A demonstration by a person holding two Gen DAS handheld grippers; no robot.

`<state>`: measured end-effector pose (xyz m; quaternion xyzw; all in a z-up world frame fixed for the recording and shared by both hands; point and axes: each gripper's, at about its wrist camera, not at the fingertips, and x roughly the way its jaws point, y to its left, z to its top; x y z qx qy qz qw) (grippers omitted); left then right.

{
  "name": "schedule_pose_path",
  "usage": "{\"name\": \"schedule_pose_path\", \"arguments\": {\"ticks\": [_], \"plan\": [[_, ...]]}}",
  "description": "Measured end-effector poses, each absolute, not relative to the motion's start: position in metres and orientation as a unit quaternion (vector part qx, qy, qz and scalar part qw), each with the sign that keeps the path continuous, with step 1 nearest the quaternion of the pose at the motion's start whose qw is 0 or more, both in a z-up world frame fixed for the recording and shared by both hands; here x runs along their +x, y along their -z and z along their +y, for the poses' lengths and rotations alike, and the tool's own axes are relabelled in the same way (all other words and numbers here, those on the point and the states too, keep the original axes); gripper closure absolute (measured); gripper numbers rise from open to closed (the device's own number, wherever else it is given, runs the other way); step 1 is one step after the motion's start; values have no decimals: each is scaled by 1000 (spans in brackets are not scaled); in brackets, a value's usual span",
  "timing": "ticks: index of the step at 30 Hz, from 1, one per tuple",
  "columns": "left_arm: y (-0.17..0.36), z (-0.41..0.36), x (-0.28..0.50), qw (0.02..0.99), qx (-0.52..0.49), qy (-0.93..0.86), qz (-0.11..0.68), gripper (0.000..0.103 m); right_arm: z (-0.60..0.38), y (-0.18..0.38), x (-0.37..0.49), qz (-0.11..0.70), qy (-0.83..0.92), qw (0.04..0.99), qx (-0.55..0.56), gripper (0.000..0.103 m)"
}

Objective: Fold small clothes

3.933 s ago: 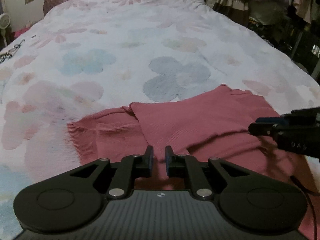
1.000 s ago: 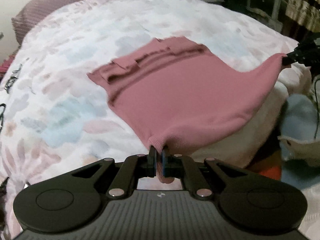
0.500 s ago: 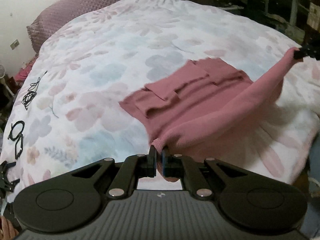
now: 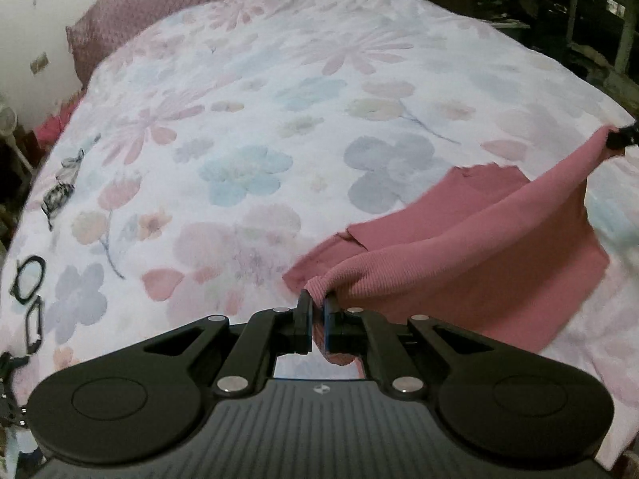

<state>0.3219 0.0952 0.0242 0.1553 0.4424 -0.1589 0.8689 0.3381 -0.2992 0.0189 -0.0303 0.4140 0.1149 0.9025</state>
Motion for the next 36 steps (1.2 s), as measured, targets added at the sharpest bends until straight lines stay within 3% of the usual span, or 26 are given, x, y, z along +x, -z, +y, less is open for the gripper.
{"name": "schedule_pose_path", "arguments": {"ticks": [15, 20, 26, 33, 35, 36], "plan": [[84, 102, 434, 837, 82, 137, 523, 96, -297, 105, 472, 499, -78, 862, 33, 99], [92, 110, 441, 852, 56, 116, 508, 86, -299, 123, 480, 495, -67, 865, 54, 86], [65, 109, 415, 869, 48, 151, 468, 86, -289, 100, 457, 448, -75, 891, 1, 73], [61, 72, 371, 857, 62, 224, 461, 86, -248, 83, 414, 391, -97, 914, -48, 75], [70, 63, 362, 849, 67, 240, 467, 86, -239, 91, 407, 409, -134, 902, -34, 89], [76, 57, 358, 846, 72, 242, 469, 86, -232, 98, 405, 420, -149, 895, -27, 90]]}}
